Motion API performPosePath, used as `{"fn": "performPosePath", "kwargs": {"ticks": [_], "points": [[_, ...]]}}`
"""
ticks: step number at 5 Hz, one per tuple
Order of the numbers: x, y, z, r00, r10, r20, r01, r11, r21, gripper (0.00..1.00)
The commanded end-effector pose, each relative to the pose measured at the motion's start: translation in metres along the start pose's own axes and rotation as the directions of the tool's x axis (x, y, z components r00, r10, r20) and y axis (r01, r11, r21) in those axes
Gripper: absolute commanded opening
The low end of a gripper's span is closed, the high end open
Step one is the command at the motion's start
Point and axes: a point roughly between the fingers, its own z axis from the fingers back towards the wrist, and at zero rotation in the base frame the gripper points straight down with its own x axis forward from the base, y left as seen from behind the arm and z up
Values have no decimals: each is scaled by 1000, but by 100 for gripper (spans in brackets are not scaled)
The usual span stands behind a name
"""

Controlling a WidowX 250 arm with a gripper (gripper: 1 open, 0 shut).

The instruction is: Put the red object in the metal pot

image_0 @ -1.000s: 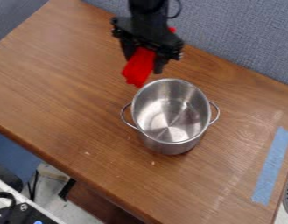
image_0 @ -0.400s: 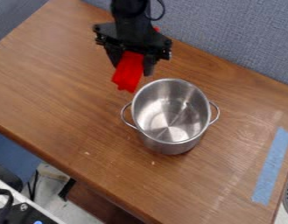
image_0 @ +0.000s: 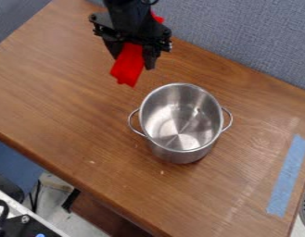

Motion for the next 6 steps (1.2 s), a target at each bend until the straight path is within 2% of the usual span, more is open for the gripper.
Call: {"fn": "performPosePath", "kwargs": {"ticks": [1, 2, 3, 4, 5, 6], "points": [[3, -18, -14, 998, -29, 55, 32, 999, -42, 0], [-13, -37, -42, 996, -69, 53, 73, 995, -67, 0], [-10, -48, -93, 998, -15, 63, 20, 996, -87, 0], [-2, -44, -128, 995, 46, 84, -37, 994, -105, 0], [7, -47, -137, 992, 82, 100, -72, 992, -99, 0], [10, -18, -140, 996, 53, 74, -46, 995, -91, 0]]}}
